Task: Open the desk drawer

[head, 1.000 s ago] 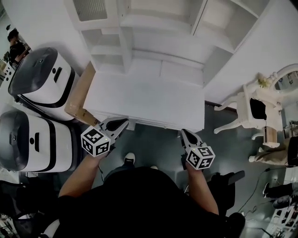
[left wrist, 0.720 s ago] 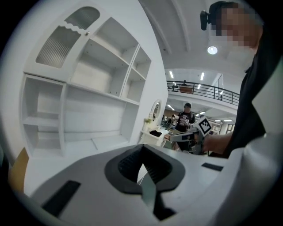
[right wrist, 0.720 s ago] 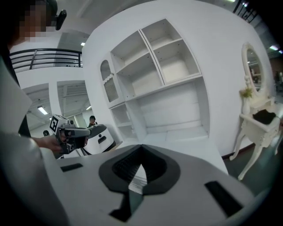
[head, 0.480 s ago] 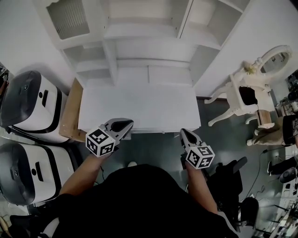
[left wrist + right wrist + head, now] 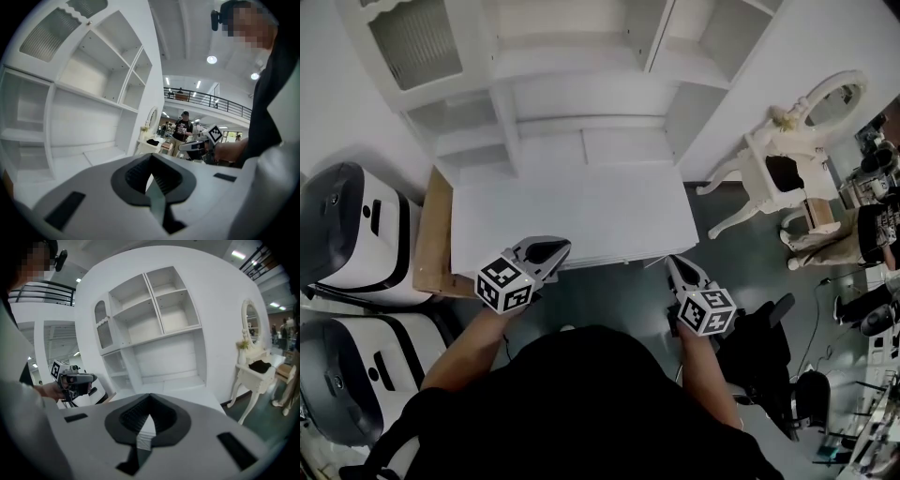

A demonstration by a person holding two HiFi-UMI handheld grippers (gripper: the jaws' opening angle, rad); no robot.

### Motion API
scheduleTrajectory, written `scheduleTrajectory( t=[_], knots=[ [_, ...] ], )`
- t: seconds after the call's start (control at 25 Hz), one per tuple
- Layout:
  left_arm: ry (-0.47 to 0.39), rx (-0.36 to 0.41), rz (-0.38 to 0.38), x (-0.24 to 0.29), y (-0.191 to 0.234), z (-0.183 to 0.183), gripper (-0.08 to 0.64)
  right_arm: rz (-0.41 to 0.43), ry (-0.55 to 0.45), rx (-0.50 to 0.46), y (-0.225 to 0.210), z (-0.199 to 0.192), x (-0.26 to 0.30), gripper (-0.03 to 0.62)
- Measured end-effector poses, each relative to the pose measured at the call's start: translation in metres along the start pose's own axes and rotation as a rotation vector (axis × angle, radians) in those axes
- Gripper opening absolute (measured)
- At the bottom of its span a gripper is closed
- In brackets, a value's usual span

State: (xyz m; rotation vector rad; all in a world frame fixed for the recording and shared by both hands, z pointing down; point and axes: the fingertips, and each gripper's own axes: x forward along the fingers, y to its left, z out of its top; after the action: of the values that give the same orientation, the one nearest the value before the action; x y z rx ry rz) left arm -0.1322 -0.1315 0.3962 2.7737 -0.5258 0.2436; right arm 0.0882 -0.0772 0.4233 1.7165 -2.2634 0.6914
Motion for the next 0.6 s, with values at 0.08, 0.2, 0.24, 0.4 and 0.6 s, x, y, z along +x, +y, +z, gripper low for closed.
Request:
scheduleTrajectory(
  t=[0.08,0.2,0.24,0.4,0.6],
  knots=[
    [0.005,0.002,-0.005,0.0,0.002,-0.002,0.009,-0.011,-0.003,0.001,-0.003,0.0,-0.001,0.002],
    [0.014,0.001,0.011,0.0,0.009,-0.004,0.009,-0.015,-0.005,0.004,-0.007,-0.001,0.0,0.002],
    [0.014,-0.002,0.018,0.0,0.01,-0.004,0.009,-0.015,-0.003,0.005,-0.009,-0.002,0.001,0.002],
    [0.011,-0.011,0.038,0.004,0.004,-0.005,0.009,0.0,0.005,0.007,-0.02,-0.004,0.003,0.002],
    [0.002,-0.011,0.089,0.016,0.003,0.002,0.009,0.055,0.02,0.001,-0.04,-0.001,0.014,0.002]
  ],
)
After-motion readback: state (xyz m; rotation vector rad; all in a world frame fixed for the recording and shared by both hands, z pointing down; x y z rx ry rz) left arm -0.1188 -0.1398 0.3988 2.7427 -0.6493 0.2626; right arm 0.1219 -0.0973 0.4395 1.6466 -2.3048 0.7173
